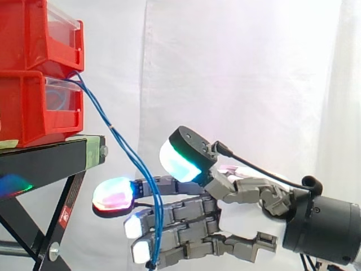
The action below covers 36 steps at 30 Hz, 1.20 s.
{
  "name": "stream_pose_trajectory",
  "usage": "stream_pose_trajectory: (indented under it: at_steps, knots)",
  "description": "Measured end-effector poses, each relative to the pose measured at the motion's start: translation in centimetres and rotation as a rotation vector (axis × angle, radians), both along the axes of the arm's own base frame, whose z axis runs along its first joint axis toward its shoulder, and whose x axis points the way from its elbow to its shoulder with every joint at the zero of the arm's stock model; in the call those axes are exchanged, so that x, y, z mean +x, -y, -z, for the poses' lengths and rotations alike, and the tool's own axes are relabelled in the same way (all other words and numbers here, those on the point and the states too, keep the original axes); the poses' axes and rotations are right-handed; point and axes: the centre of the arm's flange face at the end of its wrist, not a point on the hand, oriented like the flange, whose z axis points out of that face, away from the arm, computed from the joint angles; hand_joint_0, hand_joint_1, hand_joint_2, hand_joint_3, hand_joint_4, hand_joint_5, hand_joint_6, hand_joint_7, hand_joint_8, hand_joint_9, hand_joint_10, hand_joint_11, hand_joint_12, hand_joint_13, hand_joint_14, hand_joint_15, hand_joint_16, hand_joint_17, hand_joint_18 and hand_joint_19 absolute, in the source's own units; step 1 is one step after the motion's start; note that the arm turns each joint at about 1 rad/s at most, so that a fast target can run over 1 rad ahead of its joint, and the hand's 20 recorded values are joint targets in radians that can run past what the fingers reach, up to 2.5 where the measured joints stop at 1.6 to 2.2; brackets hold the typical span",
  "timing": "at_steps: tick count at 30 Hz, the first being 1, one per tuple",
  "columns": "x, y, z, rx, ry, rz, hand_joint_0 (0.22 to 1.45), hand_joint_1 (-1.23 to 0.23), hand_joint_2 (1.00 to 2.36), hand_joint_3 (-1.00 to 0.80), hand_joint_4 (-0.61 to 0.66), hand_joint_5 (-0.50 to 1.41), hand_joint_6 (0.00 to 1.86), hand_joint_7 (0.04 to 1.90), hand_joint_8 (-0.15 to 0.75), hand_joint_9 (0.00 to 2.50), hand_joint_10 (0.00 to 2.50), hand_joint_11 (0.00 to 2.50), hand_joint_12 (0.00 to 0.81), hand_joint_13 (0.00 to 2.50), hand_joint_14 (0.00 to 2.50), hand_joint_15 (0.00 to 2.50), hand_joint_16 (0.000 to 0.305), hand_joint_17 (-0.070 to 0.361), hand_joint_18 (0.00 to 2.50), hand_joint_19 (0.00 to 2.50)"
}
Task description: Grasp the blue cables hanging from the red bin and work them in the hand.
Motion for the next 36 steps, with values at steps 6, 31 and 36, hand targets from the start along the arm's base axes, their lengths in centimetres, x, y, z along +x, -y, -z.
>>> stream_pose_trajectory:
  at_steps: [6,31,36]
  knots:
    - [0.58,0.36,0.06,0.003,0.036,-0.023,0.74,-0.55,1.01,-0.88,0.2,-0.22,0.01,0.73,0.351,0.7,0.02,0.86,0.467,0.86,0.02,0.85,0.057,0.129,0.55,0.55]
    - [0.84,0.04,-0.48,-0.046,0.074,-0.113,0.76,-0.56,1.0,-0.89,0.25,-0.17,0.01,0.79,0.333,0.93,0.73,1.74,0.417,1.15,0.8,1.48,0.061,0.138,0.98,1.04]
    - [0.9,0.07,-0.85,-0.052,0.09,-0.133,0.77,-0.57,1.0,-0.91,0.28,-0.08,0.01,0.92,0.331,0.91,1.49,1.66,0.408,1.12,1.37,1.36,0.061,0.136,1.09,1.2]
